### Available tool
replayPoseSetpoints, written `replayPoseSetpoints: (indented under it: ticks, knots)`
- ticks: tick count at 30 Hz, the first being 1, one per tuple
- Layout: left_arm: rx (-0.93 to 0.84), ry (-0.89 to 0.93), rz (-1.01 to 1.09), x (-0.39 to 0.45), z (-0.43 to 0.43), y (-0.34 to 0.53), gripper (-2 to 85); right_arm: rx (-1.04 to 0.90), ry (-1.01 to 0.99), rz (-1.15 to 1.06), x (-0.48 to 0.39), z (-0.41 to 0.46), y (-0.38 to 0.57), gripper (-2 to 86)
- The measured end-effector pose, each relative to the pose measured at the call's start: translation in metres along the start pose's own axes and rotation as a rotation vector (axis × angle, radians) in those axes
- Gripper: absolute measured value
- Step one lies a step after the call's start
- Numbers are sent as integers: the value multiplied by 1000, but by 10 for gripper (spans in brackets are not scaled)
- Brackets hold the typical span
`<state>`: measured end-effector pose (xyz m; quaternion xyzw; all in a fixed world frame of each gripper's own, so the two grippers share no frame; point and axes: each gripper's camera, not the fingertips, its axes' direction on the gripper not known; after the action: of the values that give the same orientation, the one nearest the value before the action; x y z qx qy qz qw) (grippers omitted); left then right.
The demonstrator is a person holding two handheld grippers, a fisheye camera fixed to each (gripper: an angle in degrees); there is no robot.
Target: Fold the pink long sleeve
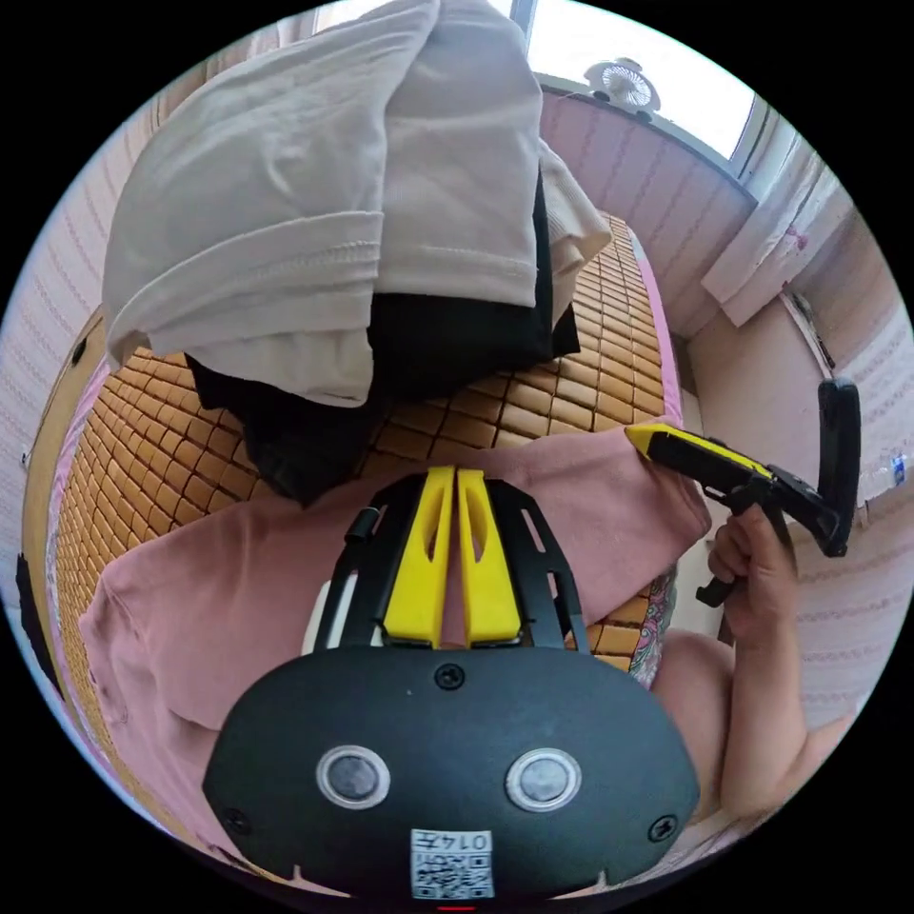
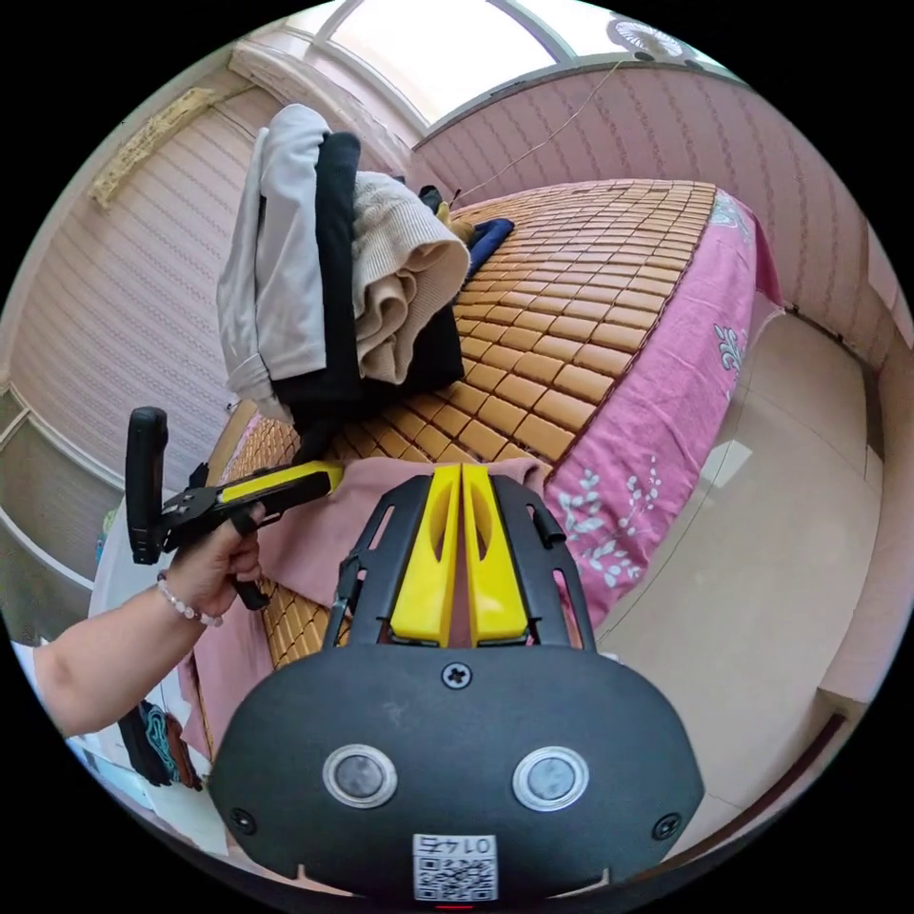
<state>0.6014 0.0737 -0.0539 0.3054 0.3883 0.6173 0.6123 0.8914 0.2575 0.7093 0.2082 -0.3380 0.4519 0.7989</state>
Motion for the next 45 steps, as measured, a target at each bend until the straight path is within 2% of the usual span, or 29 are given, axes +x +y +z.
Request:
replayPoseSetpoints:
  ticks: [3,6,8,10,12,14,16,20,23,26,31,35,38,40,45]
  knots:
    - [118,-3,-29,3,-33,23,-10,112,-21,34,2,-7,13,-3]
    - [173,100,33,26,-56,53,-10,167,-20,81,5,-7,26,-3]
    - [154,100,110,48,-62,72,-10,107,5,105,4,5,30,-3]
    - [-36,42,242,77,-46,91,-9,111,31,100,-4,13,40,-3]
    - [59,-34,271,85,-59,110,-9,110,56,87,-13,19,47,-3]
    - [48,-44,274,87,-72,120,-8,138,44,74,-20,23,55,-3]
    - [146,-4,282,88,-113,144,-8,189,-19,66,-25,24,69,-3]
    - [203,73,244,88,-186,204,-8,205,-50,67,-38,32,91,-2]
    - [193,75,139,78,-242,281,-8,195,-103,24,-55,39,110,-1]
    - [104,-3,-41,61,-289,377,-8,162,-114,-25,-75,45,130,-1]
    - [54,-87,-452,35,-369,563,-9,76,-84,-167,-136,51,188,-2]
    - [36,-177,-705,35,-417,657,-10,43,-119,-234,-195,48,228,-2]
    - [108,-176,-809,38,-452,717,-10,-21,-243,-372,-258,50,263,-2]
    - [195,-170,-858,40,-474,759,-10,-143,-300,-571,-315,61,306,-2]
    - [320,-108,-978,32,-507,839,-10,-373,-185,-838,-395,108,413,0]
